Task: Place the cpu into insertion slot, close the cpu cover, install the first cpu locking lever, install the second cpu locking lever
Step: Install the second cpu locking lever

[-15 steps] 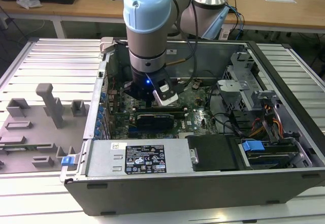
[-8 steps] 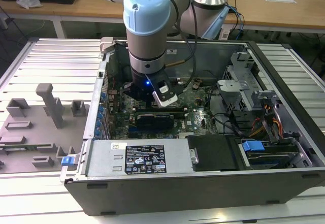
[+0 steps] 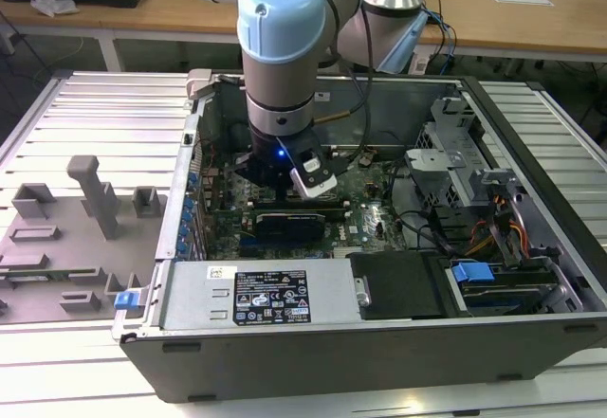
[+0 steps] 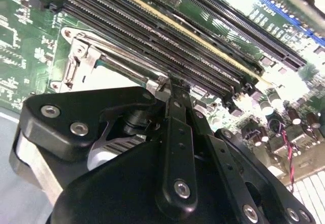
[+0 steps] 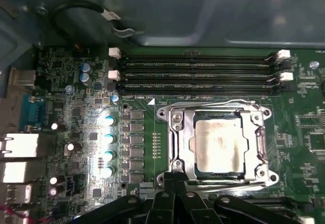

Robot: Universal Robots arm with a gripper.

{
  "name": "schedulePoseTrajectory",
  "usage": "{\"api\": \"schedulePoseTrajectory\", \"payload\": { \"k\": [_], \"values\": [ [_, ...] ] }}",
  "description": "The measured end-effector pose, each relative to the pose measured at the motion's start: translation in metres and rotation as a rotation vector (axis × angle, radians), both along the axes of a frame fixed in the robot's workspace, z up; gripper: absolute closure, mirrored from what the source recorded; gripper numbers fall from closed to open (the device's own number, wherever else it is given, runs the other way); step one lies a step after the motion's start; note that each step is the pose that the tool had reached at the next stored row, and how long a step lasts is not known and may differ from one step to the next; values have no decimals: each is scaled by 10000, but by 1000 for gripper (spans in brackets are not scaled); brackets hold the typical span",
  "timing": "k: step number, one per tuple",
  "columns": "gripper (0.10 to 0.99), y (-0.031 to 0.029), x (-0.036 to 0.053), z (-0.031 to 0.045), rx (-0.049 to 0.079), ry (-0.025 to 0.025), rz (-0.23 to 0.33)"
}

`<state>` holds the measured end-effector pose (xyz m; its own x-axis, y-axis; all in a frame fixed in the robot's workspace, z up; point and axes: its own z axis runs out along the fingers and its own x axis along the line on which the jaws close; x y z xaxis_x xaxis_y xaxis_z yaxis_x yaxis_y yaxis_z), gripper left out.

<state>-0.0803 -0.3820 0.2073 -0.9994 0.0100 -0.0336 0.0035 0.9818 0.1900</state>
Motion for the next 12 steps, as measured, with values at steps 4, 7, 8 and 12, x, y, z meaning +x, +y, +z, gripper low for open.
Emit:
{"api": "schedulePoseTrajectory", "payload": {
  "k": [4, 7, 8, 12],
  "values": [
    [980, 1, 5, 185, -136, 1, -2],
    [980, 0, 121, 188, -310, 69, -10],
    [980, 1, 154, 187, -338, 83, -12],
    [980, 1, 303, 187, -478, 152, -18]
  ]
}}
